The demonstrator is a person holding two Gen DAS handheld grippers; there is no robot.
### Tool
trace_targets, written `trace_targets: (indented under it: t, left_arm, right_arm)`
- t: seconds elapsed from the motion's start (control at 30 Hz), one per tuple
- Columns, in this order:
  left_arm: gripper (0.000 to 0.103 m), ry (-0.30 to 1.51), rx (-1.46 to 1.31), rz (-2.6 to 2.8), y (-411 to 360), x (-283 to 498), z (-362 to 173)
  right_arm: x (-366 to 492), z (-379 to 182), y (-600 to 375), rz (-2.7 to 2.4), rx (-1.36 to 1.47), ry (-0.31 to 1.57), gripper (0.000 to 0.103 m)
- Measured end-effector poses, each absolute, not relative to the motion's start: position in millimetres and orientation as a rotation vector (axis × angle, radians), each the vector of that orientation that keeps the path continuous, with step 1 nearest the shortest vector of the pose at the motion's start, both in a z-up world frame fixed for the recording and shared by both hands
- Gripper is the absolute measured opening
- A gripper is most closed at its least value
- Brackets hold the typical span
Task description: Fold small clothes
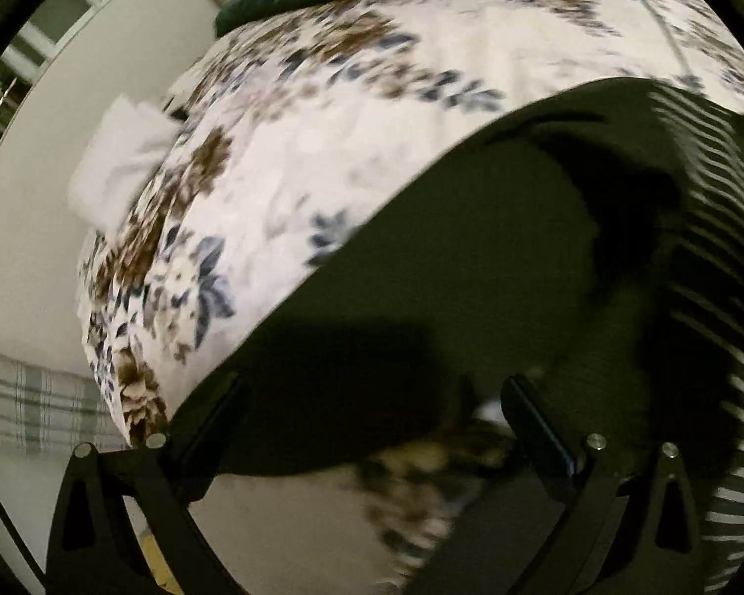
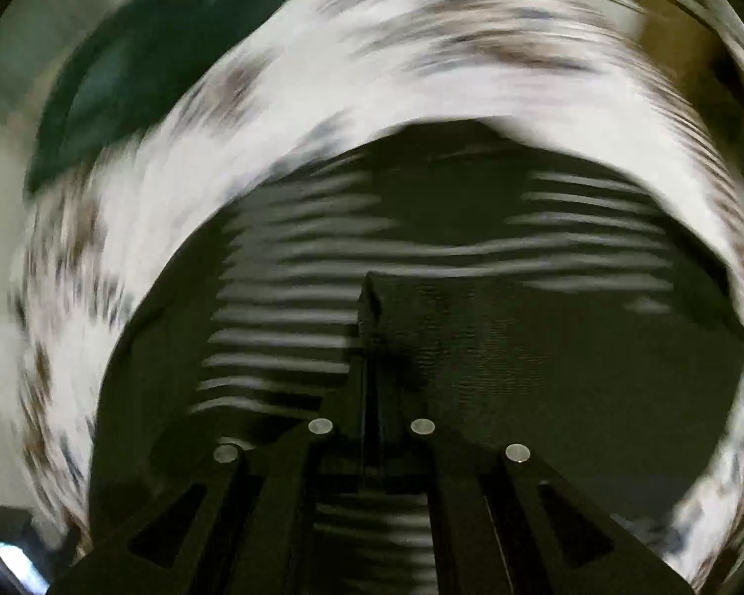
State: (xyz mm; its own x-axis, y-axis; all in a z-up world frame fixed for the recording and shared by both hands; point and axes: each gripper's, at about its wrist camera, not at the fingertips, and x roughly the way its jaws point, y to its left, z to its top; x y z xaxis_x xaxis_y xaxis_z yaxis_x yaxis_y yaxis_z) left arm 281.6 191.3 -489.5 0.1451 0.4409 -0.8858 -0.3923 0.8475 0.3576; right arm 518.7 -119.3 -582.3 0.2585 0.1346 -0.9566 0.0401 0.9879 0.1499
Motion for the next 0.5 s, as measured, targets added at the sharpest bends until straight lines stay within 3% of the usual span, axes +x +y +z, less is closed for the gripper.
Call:
trace_targets:
  t: [0.13, 0.4, 0.5]
  left_arm:
    - [0.103, 1.295, 0.025, 0.618, 221, 275, -496]
    - [0.103, 1.292, -0.045, 0.6, 249, 271, -497]
    - [0.103, 1.282, -0.086, 0.582, 262, 261, -489]
  right_arm:
    - [531, -615, 0, 0.183, -0.016, 1.353, 0.003]
    - [530, -643, 21, 0.164, -0.068, 1.406, 0.003]
    - [526, -635, 2, 0.199, 0.034, 1.409, 0.04]
